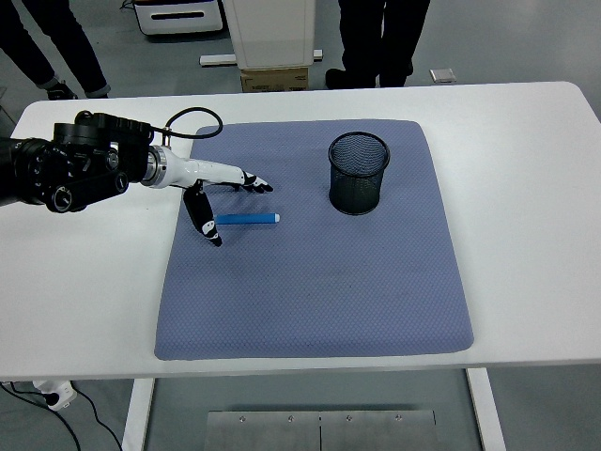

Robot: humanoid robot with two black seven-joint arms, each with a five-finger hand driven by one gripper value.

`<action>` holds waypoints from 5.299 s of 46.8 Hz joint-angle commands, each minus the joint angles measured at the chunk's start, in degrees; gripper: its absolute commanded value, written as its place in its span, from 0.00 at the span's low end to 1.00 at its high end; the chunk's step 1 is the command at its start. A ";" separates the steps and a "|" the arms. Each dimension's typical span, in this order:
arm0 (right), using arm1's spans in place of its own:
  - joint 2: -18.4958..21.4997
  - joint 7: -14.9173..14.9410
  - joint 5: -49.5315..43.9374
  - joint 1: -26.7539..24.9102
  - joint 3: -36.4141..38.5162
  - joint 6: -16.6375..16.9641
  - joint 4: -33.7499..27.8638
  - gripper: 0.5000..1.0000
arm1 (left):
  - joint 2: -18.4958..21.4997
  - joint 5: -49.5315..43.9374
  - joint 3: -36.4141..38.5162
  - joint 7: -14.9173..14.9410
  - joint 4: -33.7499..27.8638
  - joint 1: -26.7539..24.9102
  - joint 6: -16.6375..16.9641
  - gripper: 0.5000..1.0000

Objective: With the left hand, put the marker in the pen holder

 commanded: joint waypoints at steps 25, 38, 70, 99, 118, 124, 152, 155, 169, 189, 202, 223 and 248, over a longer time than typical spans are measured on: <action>0.00 0.00 0.00 0.00 0.00 -0.02 -0.01 1.00 | -0.54 3.37 0.35 0.00 0.00 0.00 0.05 0.44; 0.00 0.00 0.00 0.00 0.00 0.07 -0.01 1.00 | -1.15 3.37 0.35 0.00 0.00 0.00 0.23 0.43; 0.00 0.00 0.00 0.00 0.00 -0.02 -0.01 1.00 | -1.94 4.95 1.05 0.26 -0.18 0.71 3.66 0.21; 0.00 0.00 0.00 0.00 0.00 0.07 -0.01 1.00 | -1.94 4.86 1.05 0.35 -0.09 0.79 3.66 0.00; 0.00 0.00 0.00 0.00 0.00 -0.02 -0.01 1.00 | -1.94 4.07 0.97 0.26 -0.09 0.71 3.75 0.01; 0.00 0.00 0.00 0.00 0.00 -0.02 -0.01 1.00 | -1.94 3.98 0.97 0.26 -0.18 0.71 3.75 0.02; 0.00 0.00 0.00 0.00 0.00 -0.02 -0.01 1.00 | -2.03 2.49 0.97 0.17 -0.18 0.71 3.75 0.19; 0.00 0.00 0.00 0.00 0.00 -0.02 -0.01 1.00 | -2.03 2.49 0.97 0.17 -0.18 0.71 3.66 0.16; 0.00 0.00 0.00 0.00 0.00 -0.02 -0.01 1.00 | -2.38 2.66 0.97 0.17 -0.18 0.71 3.48 0.00; 0.00 0.00 0.00 0.00 0.00 -0.02 -0.01 1.00 | -2.12 2.49 0.97 0.17 -0.09 0.09 3.22 0.00; 0.00 0.00 0.00 0.00 0.00 -0.02 -0.01 1.00 | -1.59 1.17 0.61 0.17 -0.09 -2.02 3.22 0.00; 0.00 0.00 0.00 0.00 0.00 -0.02 -0.01 1.00 | -1.50 -4.54 0.00 0.17 -0.09 -4.92 3.22 0.00; 0.00 0.00 0.00 0.00 0.00 0.07 -0.01 1.00 | -2.29 -10.34 -4.13 0.26 -0.09 -8.08 3.04 0.00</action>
